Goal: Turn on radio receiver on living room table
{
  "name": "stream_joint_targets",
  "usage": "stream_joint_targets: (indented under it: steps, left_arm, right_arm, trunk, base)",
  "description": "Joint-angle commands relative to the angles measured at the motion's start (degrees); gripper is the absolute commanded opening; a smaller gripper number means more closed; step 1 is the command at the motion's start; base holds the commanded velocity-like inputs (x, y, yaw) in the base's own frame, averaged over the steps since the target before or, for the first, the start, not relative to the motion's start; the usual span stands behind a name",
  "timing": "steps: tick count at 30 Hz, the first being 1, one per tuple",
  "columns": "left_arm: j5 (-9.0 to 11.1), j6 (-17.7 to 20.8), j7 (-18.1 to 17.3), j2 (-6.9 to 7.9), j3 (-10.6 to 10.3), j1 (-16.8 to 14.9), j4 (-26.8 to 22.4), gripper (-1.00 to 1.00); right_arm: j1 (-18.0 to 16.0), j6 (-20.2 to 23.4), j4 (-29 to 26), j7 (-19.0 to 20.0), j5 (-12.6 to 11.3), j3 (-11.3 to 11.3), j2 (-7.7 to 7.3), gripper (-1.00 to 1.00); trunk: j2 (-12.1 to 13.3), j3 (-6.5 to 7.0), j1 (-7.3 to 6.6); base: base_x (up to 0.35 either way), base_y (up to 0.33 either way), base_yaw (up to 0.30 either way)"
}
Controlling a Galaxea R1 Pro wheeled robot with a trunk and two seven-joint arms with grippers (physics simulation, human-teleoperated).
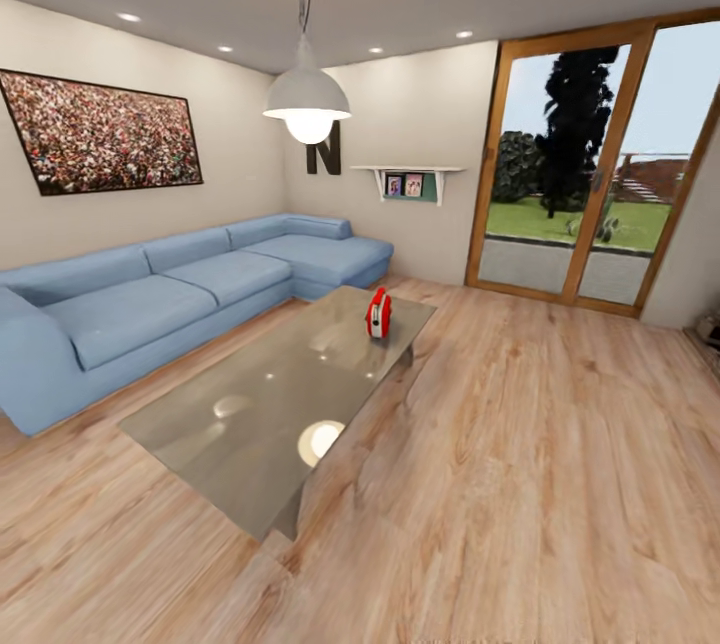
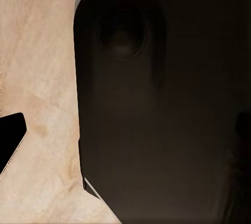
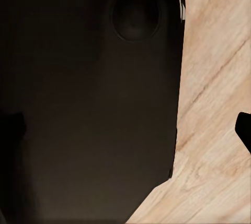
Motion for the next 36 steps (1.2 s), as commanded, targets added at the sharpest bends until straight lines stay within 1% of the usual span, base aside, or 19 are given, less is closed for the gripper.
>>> stream_joint_targets:
  steps: [1, 28, 32, 36]
  left_arm:
    - [0.0, 0.0, 0.0, 0.0, 0.0, 0.0, 0.0, 1.0]
    - [0.0, 0.0, 0.0, 0.0, 0.0, 0.0, 0.0, 1.0]
    - [0.0, 0.0, 0.0, 0.03, -0.1, 0.0, 0.0, 1.0]
    - [0.1, 0.0, 0.0, 0.0, -0.1, 0.0, 0.0, 1.0]
  right_arm:
    - [0.0, 0.0, 0.0, 0.0, 0.0, 0.0, 0.0, 1.0]
    - [0.0, 0.0, 0.0, -0.1, 0.0, -0.1, 0.0, 1.0]
    - [0.0, 0.0, 0.0, -0.3, 0.0, -0.1, 0.0, 1.0]
    - [0.0, 0.0, 0.0, -0.4, 0.0, -0.1, 0.0, 1.0]
  trunk:
    - [0.0, 0.0, 0.0]
    - [0.0, 0.22, 0.0]
    - [0.0, 0.25, 0.0]
    - [0.0, 0.26, 0.0]
  base:
    - [0.0, 0.0, -0.28]
    - [0.001, 0.0, -0.279]
    - [0.161, 0.0, -0.143]
    - [0.294, 0.0, -0.026]
